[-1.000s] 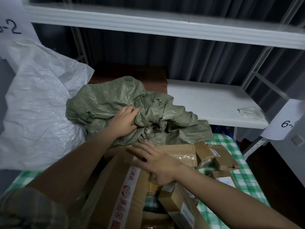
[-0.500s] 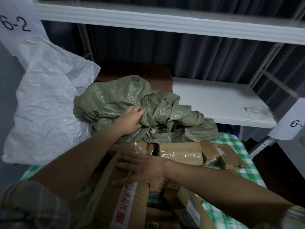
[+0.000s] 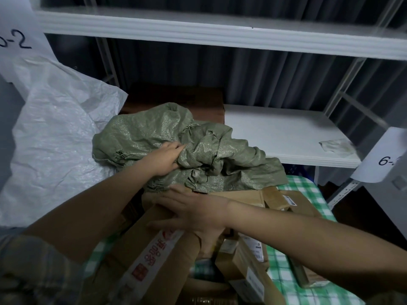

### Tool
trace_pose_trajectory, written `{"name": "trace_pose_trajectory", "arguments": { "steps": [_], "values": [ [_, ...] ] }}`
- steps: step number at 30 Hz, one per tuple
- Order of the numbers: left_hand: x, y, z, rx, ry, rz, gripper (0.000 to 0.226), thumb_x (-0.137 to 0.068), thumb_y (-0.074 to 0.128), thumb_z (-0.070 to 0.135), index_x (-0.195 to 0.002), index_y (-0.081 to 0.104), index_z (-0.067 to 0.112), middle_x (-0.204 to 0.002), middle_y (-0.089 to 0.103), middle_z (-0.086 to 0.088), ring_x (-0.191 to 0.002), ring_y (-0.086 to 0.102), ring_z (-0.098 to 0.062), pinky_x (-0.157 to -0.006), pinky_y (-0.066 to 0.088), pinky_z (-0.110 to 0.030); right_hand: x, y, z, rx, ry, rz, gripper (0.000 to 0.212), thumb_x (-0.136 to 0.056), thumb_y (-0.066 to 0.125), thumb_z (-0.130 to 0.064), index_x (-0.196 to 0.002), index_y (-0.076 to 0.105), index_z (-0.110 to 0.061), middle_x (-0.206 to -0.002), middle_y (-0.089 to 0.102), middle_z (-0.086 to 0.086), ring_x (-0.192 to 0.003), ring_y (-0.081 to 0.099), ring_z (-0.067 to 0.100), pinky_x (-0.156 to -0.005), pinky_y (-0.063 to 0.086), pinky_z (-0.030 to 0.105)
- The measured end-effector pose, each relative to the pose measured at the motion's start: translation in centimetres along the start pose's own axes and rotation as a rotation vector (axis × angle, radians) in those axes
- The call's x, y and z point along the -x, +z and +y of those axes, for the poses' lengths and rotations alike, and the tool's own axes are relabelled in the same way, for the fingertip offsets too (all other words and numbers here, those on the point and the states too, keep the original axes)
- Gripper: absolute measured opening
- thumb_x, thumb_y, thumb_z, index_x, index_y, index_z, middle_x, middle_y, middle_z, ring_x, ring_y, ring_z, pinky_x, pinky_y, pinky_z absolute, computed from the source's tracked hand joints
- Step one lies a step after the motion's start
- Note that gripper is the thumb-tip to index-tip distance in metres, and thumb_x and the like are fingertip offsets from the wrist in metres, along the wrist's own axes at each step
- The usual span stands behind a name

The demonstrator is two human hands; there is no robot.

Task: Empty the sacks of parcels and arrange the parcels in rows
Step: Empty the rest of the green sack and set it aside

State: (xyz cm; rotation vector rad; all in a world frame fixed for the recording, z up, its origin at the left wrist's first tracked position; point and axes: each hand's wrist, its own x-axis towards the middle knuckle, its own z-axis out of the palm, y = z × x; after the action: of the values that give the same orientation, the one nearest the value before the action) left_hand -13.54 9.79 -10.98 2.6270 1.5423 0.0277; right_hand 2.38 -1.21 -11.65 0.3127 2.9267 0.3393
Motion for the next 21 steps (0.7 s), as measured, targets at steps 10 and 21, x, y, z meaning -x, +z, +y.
{"name": "trace_pose_trajectory", "arguments": {
  "steps": [10,21],
  "values": [
    [-0.6,-2.0,-0.4,0.063,0.001,-0.168,0.064,-0.094,0.057,0.026,-0.150,0.026,0.017,-0.151,0.033,-0.010,-0.134,0.039,-0.027,-0.109,0.033,-0.033,4.6,-4.8,0.6,-0.204,0.282,-0.049,0.134,-0.052,0.085,-0.062,-0.155,0.013,-0.016,-0.152,0.015,0.028,-0.143,0.010,0.041,-0.118,0.002,0.057],
    [-2.4,-2.5,0.8,0.112,-0.140,-0.156,0.055,-0.094,0.055,0.034,-0.145,0.037,0.027,-0.144,0.047,-0.007,-0.126,0.049,-0.027,-0.100,0.043,-0.036,10.1,-7.2,1.3,-0.228,0.587,-0.098,0.125,-0.062,0.078,-0.064,-0.153,-0.004,-0.037,-0.159,-0.006,0.019,-0.145,-0.004,0.035,-0.117,0.006,0.055]
  ]
}}
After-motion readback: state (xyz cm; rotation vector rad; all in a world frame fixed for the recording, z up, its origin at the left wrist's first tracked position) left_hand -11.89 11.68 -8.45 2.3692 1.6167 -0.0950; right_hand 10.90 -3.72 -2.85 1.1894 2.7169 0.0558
